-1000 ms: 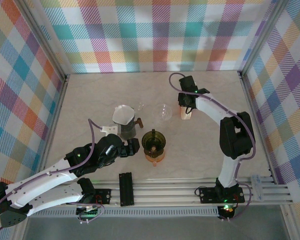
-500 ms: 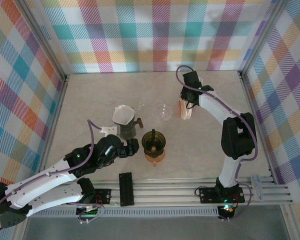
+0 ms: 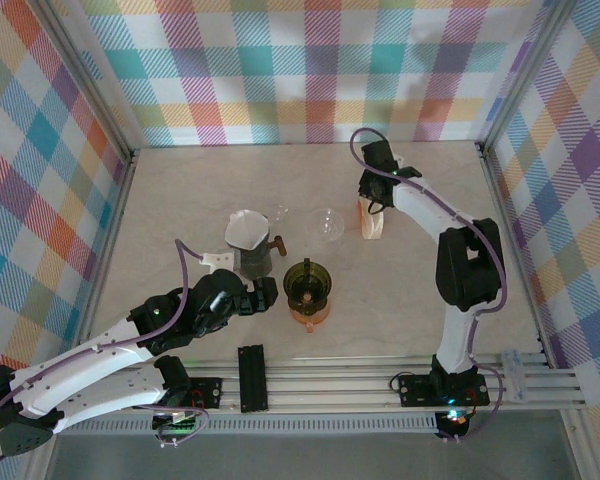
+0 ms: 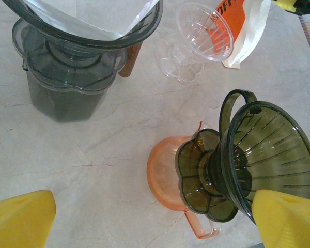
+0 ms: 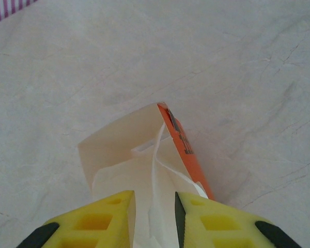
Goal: Place the coffee filter in the dripper
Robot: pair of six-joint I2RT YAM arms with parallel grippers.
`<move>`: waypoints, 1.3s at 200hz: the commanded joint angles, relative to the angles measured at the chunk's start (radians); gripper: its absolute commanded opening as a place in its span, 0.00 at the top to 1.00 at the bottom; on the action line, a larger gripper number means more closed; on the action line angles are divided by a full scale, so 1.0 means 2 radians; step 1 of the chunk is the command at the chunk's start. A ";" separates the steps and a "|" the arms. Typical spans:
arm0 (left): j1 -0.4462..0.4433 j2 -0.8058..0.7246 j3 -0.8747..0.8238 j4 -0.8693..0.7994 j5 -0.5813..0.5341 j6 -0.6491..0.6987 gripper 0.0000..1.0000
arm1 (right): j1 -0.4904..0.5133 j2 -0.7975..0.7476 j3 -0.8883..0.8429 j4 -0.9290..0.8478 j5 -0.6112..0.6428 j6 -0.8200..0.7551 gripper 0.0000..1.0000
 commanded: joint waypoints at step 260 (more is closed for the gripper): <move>-0.006 -0.001 0.013 -0.011 -0.009 0.008 0.02 | -0.003 -0.154 -0.079 0.000 0.022 -0.058 1.00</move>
